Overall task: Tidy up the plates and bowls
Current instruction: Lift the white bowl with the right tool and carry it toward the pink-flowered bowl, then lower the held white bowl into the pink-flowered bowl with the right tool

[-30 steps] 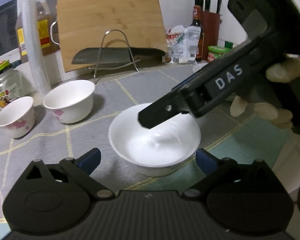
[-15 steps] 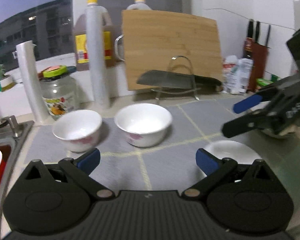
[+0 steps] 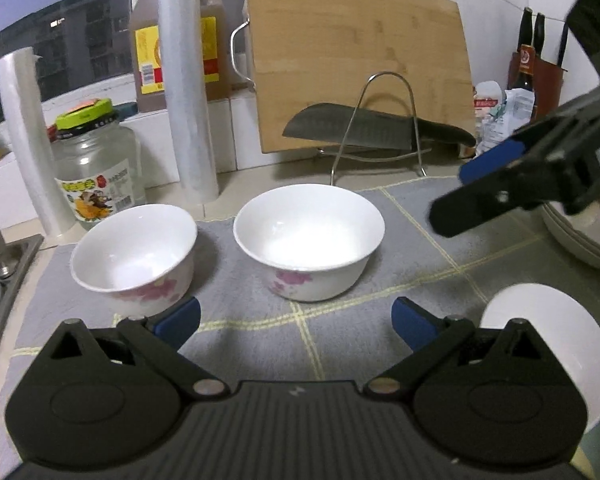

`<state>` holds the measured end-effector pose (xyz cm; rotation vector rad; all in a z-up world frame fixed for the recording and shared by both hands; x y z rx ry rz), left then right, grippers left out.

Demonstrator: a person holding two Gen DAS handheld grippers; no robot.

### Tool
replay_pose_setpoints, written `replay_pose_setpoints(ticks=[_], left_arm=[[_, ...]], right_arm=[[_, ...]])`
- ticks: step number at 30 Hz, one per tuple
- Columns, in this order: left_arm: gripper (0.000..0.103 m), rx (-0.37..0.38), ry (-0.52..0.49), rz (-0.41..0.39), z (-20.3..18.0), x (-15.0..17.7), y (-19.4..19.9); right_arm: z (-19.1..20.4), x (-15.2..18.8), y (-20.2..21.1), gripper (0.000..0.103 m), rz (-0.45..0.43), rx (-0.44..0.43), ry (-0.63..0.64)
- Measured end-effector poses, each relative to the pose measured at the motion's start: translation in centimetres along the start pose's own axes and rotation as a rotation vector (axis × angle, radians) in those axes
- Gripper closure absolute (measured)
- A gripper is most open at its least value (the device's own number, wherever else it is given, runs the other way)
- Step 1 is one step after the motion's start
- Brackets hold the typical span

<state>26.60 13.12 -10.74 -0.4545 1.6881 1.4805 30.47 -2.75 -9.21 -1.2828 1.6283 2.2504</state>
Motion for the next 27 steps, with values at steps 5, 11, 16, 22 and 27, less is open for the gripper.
replay_pose_setpoints(ticks=[5,11,16,22,27], left_arm=[[0.002,0.002,0.003,0.013,-0.1,-0.5,-1.5],[0.002,0.000,0.018,0.023,-0.1,-1.2,-2.8],[0.002,0.010,0.014,0.025,-0.2,-1.5,-3.5],[0.003,0.015,0.006,0.032,-0.1,-1.8,-4.2],[0.005,0.015,-0.001,0.038,0.0,-2.1,-4.7]], right_arm=[[-0.7,-1.5,-2.5,0.000,0.024,-0.032,0.009],[-1.4,-2.7,-5.1,0.000,0.055,-0.057,0.024],[-1.8,-3.5,-6.9,0.000,0.074,-0.075,0.028],[-1.3,-4.4,-8.0,0.000,0.079,-0.102,0.050],[-0.8,-5.0,-8.8,0.003,0.083,-0.098,0.079]])
Point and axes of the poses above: each gripper's, at about its wrist camera, not at the fingertips, and y roughly against the way its jaws point, z to its left, x to its underside, the point moved 6 cm from there along -y, roughly the way its jaws point, and after that the axes turned 5 degrees about z, right-handed, at the moved point
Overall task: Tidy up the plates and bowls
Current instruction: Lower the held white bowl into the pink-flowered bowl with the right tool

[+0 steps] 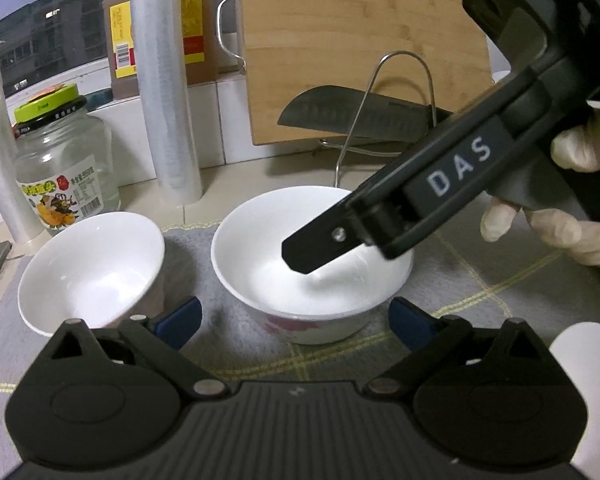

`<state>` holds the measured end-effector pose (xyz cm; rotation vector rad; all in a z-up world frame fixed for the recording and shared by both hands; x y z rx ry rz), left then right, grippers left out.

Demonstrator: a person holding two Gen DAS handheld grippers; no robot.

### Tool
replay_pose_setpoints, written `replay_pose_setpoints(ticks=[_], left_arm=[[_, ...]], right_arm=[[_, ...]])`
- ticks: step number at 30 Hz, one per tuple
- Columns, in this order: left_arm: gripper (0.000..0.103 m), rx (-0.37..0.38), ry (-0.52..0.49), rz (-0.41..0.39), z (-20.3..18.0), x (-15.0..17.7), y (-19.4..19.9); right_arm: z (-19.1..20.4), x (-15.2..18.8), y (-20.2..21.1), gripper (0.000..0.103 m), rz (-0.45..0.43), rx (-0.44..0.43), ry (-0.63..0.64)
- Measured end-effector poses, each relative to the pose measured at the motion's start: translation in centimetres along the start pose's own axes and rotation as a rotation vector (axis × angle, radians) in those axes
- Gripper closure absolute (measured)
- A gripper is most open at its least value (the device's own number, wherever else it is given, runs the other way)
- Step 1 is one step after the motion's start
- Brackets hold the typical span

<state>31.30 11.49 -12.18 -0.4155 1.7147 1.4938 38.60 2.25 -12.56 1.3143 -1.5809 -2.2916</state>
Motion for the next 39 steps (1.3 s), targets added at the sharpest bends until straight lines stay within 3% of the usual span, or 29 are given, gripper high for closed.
replay_pose_setpoints(ticks=[9,26,39], left_arm=[[0.011,0.030,-0.010,-0.010,-0.1,-0.2,0.0],[0.015,0.029,-0.050,-0.023,-0.4,-0.2,0.6],[0.015,0.043,-0.076,-0.039,-2.1,-0.5,3.9]], right_arm=[[0.1,-0.2,-0.6,0.026,0.017,-0.023,0.012],[0.5,-0.1,0.1,0.028,0.009,-0.017,0.023],[2.3,1.5,4.2,0.028,-0.026,0.003,0.055]])
Point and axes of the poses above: each gripper's, at about its wrist camera, not at the fingertips, and y roughly against the way its jaws point, z to its left, x to its underside, the point moved 6 cm from there along -y, roughly the way its jaws point, and after that the axes turned 5 degrees about z, right-handed, at the moved point
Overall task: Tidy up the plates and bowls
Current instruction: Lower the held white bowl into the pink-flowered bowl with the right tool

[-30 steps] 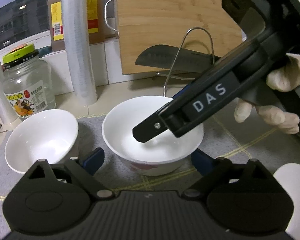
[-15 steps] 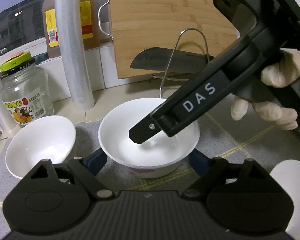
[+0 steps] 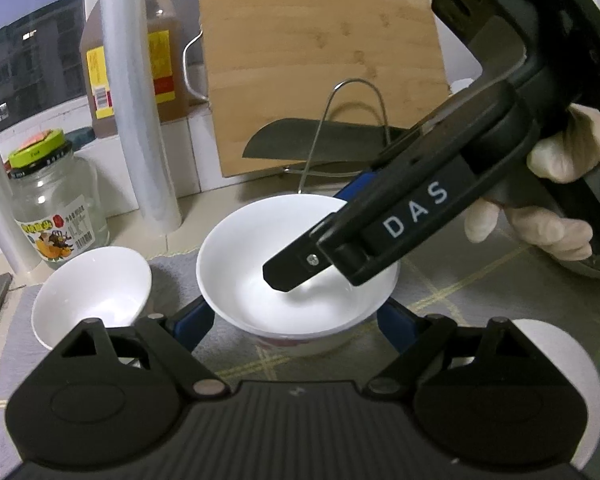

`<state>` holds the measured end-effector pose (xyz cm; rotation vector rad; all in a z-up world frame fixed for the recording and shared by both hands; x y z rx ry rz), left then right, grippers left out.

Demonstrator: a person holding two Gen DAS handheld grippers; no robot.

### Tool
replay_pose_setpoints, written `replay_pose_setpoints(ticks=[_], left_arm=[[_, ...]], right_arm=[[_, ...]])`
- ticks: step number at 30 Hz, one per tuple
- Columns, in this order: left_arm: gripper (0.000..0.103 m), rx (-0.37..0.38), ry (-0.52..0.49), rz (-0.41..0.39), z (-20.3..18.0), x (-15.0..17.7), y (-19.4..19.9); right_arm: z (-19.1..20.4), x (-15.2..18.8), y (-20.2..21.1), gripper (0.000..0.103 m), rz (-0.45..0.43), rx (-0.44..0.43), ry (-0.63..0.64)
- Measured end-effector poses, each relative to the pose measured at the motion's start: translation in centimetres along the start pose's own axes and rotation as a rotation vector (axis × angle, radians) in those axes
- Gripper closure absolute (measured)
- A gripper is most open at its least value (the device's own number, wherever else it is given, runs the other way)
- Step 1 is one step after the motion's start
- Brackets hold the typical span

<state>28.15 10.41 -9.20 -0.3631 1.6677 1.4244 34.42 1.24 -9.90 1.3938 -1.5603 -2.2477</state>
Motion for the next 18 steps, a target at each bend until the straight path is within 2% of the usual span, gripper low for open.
replay_pose_setpoints(ticks=[18], left_arm=[[0.015,0.025,-0.031,-0.032,-4.5,0.5,5.9]], right_arm=[[3.6,3.5,7.0,0.028,-0.077,0.004,0.034]])
Point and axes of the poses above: each gripper's, at about its wrist camera, not at the fingertips, and y roughly against the way its jaws point, z to its left, x to its underside, the point moved 6 cm from there along -y, roughly the way its jaws point, and after that the axes turned 5 degrees about z, right-handed, at the moved point
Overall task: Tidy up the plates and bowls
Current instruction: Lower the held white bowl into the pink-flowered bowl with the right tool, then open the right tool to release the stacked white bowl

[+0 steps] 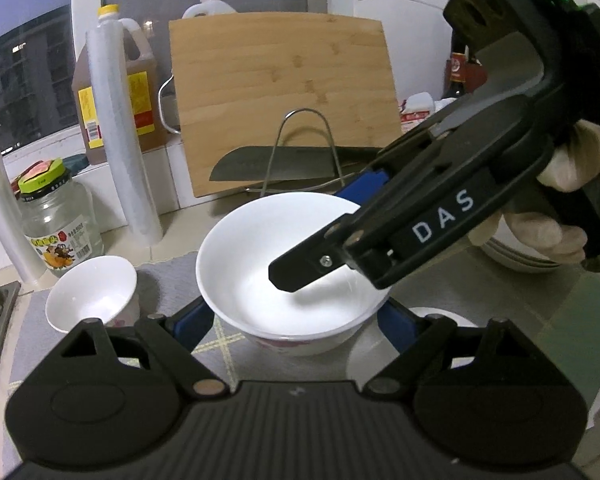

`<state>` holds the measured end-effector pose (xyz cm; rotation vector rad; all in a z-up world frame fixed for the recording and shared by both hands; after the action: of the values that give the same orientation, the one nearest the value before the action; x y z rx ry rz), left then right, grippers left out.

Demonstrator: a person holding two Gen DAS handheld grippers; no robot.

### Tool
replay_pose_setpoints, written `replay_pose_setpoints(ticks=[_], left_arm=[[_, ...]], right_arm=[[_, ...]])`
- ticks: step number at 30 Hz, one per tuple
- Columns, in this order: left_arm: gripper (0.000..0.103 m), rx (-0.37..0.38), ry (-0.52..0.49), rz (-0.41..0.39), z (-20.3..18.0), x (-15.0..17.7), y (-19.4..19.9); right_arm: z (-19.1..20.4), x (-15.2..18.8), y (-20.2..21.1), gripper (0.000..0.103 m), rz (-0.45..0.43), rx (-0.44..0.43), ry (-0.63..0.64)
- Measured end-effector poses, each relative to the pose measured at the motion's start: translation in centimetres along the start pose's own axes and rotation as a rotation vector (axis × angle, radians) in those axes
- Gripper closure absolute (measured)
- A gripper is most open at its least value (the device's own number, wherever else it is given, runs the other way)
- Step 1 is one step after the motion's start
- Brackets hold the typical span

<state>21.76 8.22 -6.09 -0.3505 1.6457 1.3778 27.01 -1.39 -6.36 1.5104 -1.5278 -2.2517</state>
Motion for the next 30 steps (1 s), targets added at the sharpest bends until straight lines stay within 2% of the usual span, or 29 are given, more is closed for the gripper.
replay_pose_setpoints(ticks=[11,19,30], left_arm=[[0.015,0.016,-0.027,0.005,-3.2,0.9,1.6],[0.015,0.053,-0.024,0.013,-5.4,1.8,2.3],[0.015,0.064,-0.058,0.058,-7.4,3.0,2.1]], right_arm=[[1.4,3.0,2.5,0.028,-0.009,0.055,0.029],[1.6,5.6,3.9,0.027,-0.001,0.070,-0.009],[1.3,8.4,4.0,0.027,0.029,0.075,-0.053]])
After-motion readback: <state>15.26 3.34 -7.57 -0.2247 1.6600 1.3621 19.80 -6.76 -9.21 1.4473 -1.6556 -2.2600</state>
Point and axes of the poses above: each gripper's, at about its wrist camera, not at the fingertips, and y roughly against the way its jaws point, z to its left, x to its underside, the point moved 6 cm from there along -y, roughly the way its jaws point, and after that the axes turned 5 degrees about z, right-handed, at the moved point
